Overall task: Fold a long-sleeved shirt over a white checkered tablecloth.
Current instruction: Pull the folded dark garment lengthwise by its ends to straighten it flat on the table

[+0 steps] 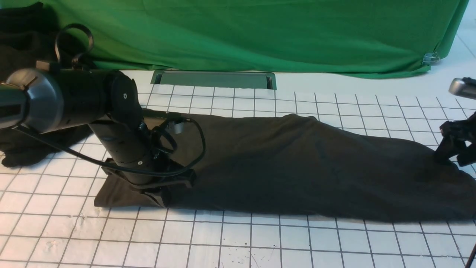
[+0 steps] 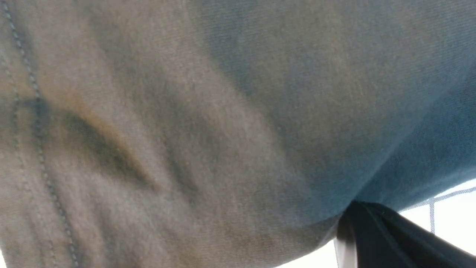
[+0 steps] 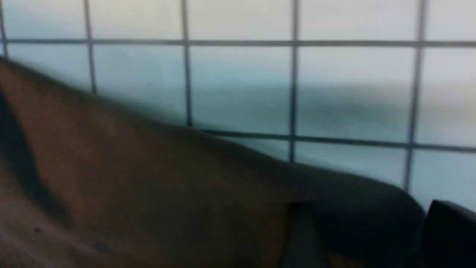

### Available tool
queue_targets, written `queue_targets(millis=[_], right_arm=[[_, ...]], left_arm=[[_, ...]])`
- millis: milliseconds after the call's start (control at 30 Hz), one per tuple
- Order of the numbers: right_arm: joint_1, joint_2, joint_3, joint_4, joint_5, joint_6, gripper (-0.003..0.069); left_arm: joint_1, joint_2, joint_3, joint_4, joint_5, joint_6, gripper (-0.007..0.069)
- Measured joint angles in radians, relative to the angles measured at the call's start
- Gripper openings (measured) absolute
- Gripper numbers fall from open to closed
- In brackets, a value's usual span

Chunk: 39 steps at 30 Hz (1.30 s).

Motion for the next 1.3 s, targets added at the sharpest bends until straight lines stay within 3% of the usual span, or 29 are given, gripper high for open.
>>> queue_targets(millis=[33, 133, 233, 700, 767, 900, 933, 967, 1000, 1033, 1067, 1167, 1300], right_arm=[[0.001, 0.0, 0.0, 0.0, -0.002, 0.0, 0.0376], [0.006, 0.008, -0.002, -0.004, -0.022, -0.019, 0.0129], [0.006, 0.008, -0.002, -0.006, -0.036, -0.026, 0.0029], [-0.031, 0.008, -0.063, -0.076, -0.039, 0.03, 0.0012], [-0.031, 0.008, -0.063, -0.076, 0.015, 0.065, 0.0041], [-0.031, 0.008, -0.063, -0.085, 0.13, 0.101, 0.0216], [-0.031, 0.008, -0.063, -0.087, 0.15, 0.104, 0.0278], [-0.031, -0.001, -0.063, -0.088, 0.189, 0.109, 0.0412], [-0.031, -0.002, -0.063, -0.088, 0.189, 0.109, 0.0426], [-0.03, -0.015, -0.063, -0.091, 0.215, 0.11, 0.0517], [-0.03, -0.023, -0.063, -0.1, 0.227, 0.114, 0.0557], [-0.026, -0.032, -0.063, -0.142, 0.241, 0.162, 0.061], [-0.02, -0.007, -0.05, -0.168, 0.241, 0.195, 0.0624]], left_arm=[[0.0, 0.0, 0.0, 0.0, 0.0, 0.0, -0.0003], [0.0, 0.0, 0.0, 0.003, -0.001, 0.001, -0.0003], [0.0, 0.0, 0.0, 0.004, -0.001, 0.001, -0.0003], [0.0, 0.0, 0.0, 0.014, 0.001, 0.002, -0.0003], [0.0, 0.0, 0.0, 0.014, 0.002, 0.002, -0.0003], [0.0, 0.0, 0.0, 0.014, 0.004, 0.002, -0.0003], [0.0, 0.0, 0.0, 0.014, 0.005, 0.002, -0.0003], [0.0, 0.0, 0.0, 0.015, 0.005, 0.002, -0.0003], [0.0, 0.0, 0.0, 0.015, 0.005, 0.002, -0.0003], [0.0, 0.0, 0.0, 0.015, 0.005, 0.002, -0.0003], [0.0, 0.0, 0.0, 0.015, 0.005, 0.002, -0.0003], [0.0, 0.0, 0.0, 0.015, 0.005, 0.002, -0.0003], [0.0, 0.0, 0.0, 0.015, 0.004, 0.001, -0.0003]])
